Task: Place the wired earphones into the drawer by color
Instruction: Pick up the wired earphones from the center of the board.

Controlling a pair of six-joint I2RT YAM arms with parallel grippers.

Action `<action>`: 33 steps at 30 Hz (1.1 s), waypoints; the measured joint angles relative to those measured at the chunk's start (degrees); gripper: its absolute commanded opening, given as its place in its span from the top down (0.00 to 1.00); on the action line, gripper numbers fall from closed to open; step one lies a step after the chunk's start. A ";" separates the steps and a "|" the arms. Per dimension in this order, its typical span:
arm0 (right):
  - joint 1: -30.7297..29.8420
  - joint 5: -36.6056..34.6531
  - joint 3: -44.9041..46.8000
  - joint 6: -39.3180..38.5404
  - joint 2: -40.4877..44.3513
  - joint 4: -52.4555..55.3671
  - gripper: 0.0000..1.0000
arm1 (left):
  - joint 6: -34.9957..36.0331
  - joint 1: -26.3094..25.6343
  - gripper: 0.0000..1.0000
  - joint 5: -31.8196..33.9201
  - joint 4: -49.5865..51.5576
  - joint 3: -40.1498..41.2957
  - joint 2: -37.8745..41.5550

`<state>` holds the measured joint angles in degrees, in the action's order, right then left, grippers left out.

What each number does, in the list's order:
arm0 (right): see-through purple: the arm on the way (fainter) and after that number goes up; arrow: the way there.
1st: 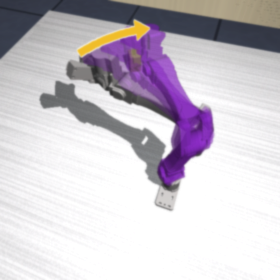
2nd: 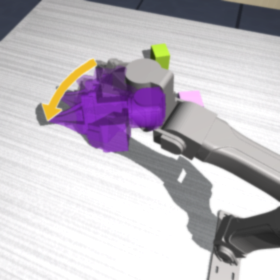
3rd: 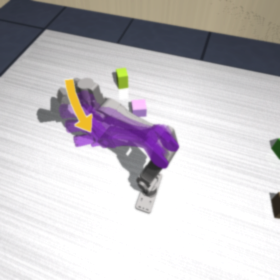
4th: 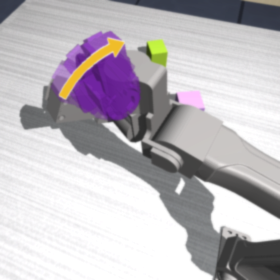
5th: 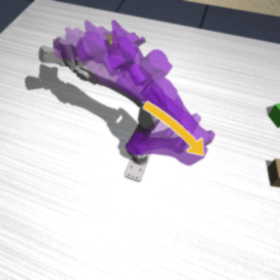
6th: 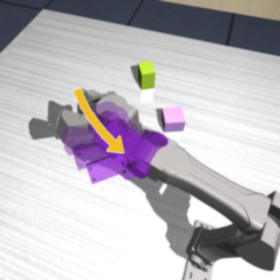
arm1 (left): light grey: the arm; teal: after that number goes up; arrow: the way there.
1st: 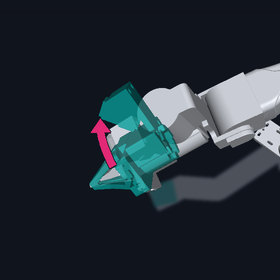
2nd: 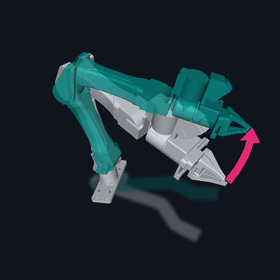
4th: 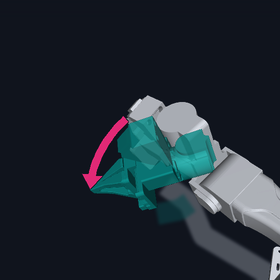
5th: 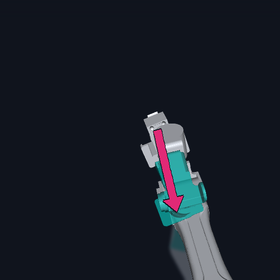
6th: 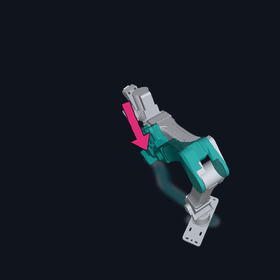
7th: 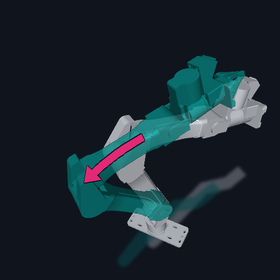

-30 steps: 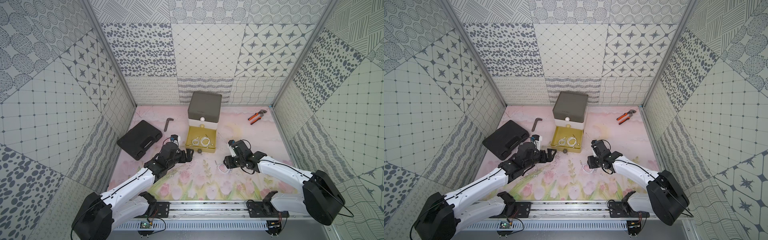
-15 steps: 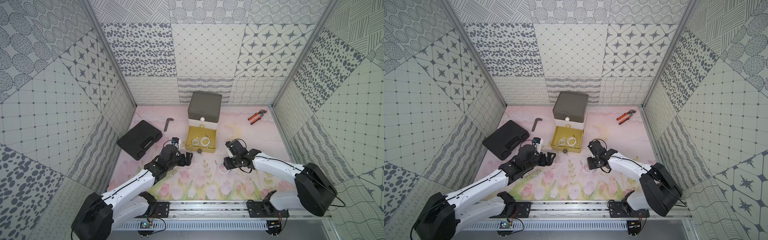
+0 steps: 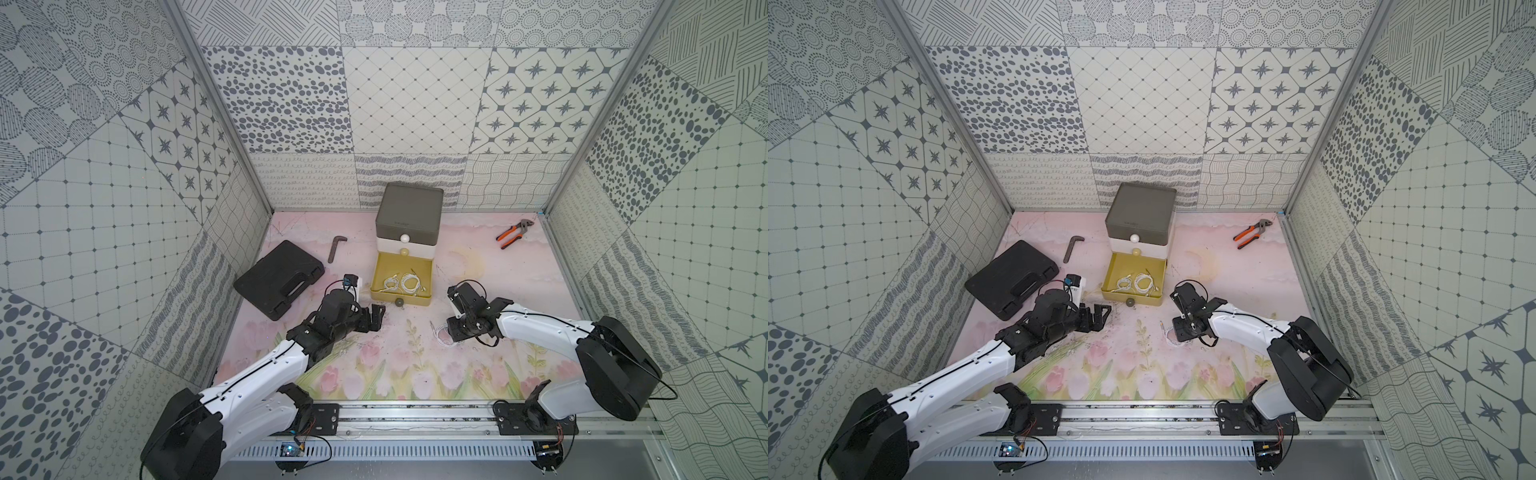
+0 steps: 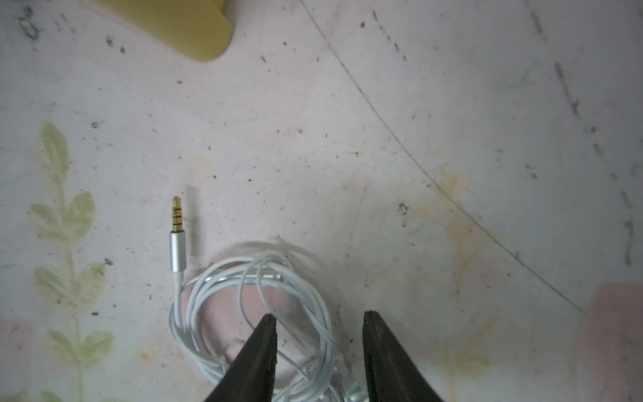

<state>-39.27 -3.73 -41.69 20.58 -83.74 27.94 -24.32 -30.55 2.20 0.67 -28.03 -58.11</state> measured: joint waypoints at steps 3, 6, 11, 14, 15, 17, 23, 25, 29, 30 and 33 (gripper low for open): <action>-0.02 -0.22 -0.15 0.00 -0.48 0.15 0.57 | 0.04 0.00 0.01 0.02 0.00 0.00 0.04; -0.04 -0.39 -0.68 0.00 -1.60 0.07 0.62 | 0.07 0.00 0.01 0.02 0.00 0.00 0.04; -0.04 -0.42 -0.83 0.13 -1.92 0.09 0.73 | 0.07 0.00 0.01 0.09 0.00 0.00 0.04; -0.04 -0.42 -0.81 0.33 -1.92 0.11 0.80 | 0.07 0.02 0.01 0.13 0.00 0.00 0.04; -0.04 -0.37 -0.81 0.37 -1.92 0.11 0.83 | 0.07 0.02 0.01 0.13 0.00 0.00 0.04; -0.04 -0.39 -0.81 0.57 -1.92 0.11 0.88 | 0.07 0.02 0.01 0.15 0.00 0.00 0.04; -0.04 -0.37 -0.81 0.92 -1.92 0.11 0.99 | 0.07 0.02 0.01 0.17 0.00 0.02 0.11; -0.04 -0.39 -0.81 0.98 -1.92 0.11 1.00 | 0.07 0.02 0.01 0.20 0.02 0.02 0.22; -0.04 -0.48 -0.68 1.11 -1.33 0.11 1.00 | 0.07 0.02 0.01 0.44 0.02 0.02 0.55; -0.04 -0.63 -0.59 1.18 -0.92 0.15 1.00 | 0.07 0.02 0.01 0.57 0.02 0.02 0.59; -0.04 -0.94 -0.57 1.51 0.70 0.61 1.00 | 0.07 0.02 0.01 0.63 0.02 0.02 0.74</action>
<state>-39.31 -4.67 -42.26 22.09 -83.05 28.56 -24.25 -30.52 2.83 0.69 -28.01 -57.36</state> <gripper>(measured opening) 0.081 0.993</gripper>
